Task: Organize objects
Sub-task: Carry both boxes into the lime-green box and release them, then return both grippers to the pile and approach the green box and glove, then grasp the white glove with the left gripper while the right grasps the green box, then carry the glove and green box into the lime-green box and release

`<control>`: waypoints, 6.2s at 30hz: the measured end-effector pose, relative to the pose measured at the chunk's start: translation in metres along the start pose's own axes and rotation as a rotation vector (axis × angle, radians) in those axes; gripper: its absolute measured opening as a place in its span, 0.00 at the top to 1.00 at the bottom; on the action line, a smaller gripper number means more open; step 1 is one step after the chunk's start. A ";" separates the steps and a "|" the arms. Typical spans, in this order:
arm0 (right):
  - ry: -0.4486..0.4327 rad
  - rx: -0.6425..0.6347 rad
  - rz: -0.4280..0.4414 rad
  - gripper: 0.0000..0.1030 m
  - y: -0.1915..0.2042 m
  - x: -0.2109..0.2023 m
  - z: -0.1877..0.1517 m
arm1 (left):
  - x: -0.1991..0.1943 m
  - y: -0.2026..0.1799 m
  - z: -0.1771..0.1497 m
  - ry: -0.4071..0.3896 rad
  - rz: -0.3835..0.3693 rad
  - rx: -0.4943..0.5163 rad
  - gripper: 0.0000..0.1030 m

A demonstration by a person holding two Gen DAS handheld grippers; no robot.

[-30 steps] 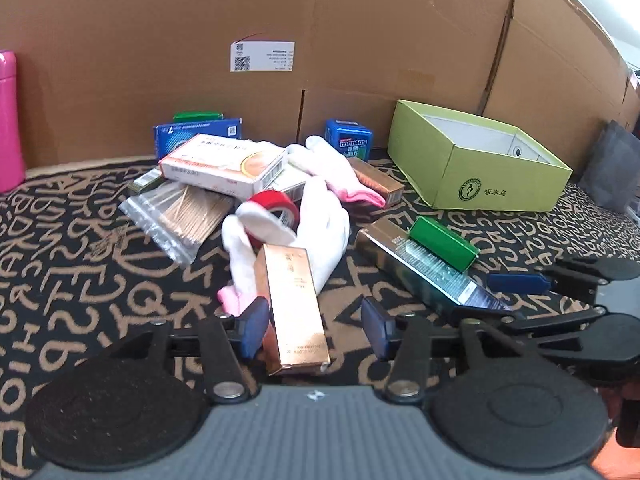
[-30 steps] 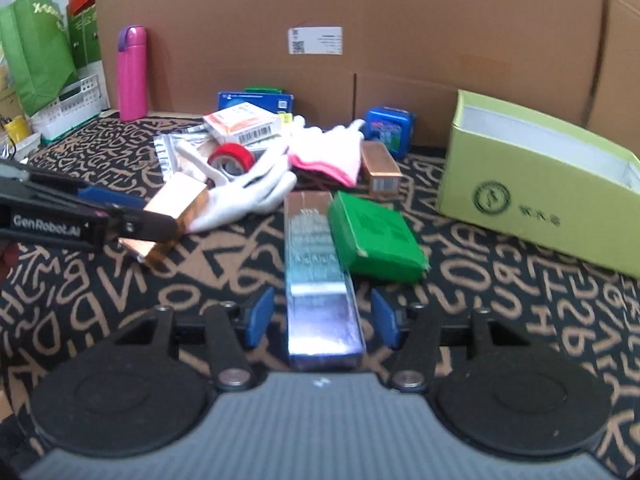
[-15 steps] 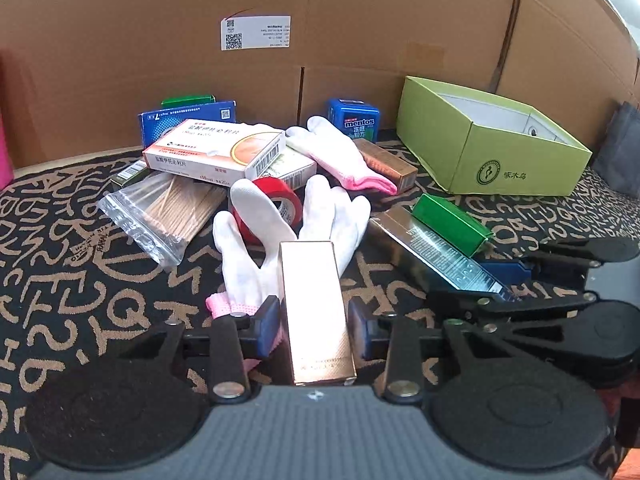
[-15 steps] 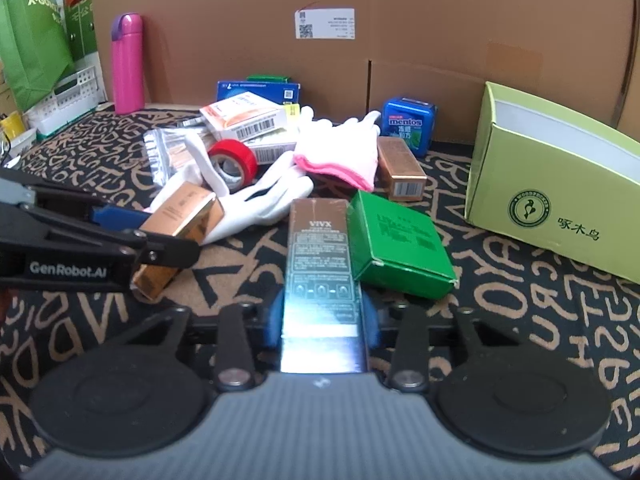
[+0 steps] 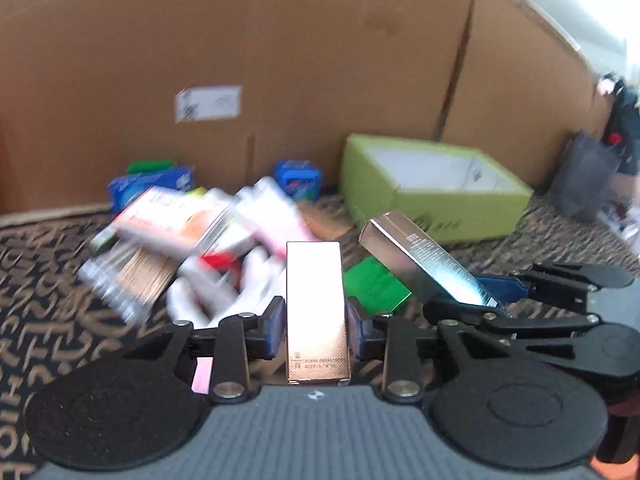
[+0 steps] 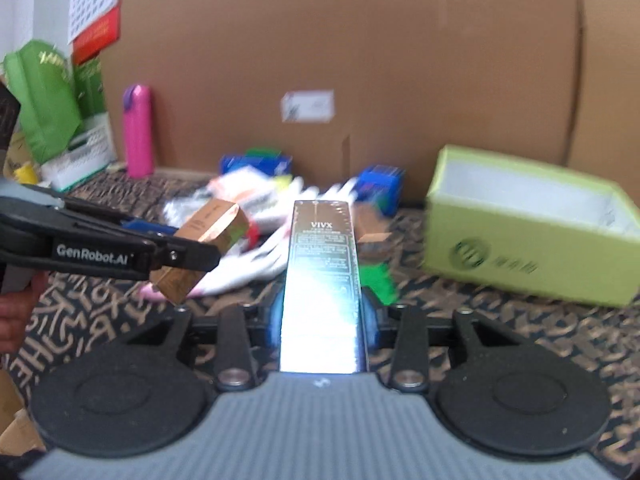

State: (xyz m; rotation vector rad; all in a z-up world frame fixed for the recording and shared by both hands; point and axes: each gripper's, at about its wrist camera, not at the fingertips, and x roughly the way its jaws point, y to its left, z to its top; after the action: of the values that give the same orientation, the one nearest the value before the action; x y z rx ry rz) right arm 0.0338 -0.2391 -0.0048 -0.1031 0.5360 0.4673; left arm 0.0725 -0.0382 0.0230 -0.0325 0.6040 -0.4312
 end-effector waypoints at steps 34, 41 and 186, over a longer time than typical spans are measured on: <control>-0.006 0.105 -0.448 0.57 -0.250 0.094 0.063 | 0.247 -0.120 0.141 0.038 -0.139 0.010 0.34; -0.019 0.083 -0.481 0.25 -0.245 0.085 0.049 | 0.239 -0.122 0.134 0.005 -0.107 0.010 0.15; -0.117 0.049 -0.473 0.00 -0.225 0.084 0.039 | 0.221 -0.092 0.138 -0.026 -0.113 0.009 0.05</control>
State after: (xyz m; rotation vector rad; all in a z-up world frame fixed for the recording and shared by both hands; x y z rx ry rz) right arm 0.2181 -0.3975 -0.0202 -0.1497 0.3909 -0.0012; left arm 0.2769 -0.2234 0.0314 -0.0638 0.5758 -0.5427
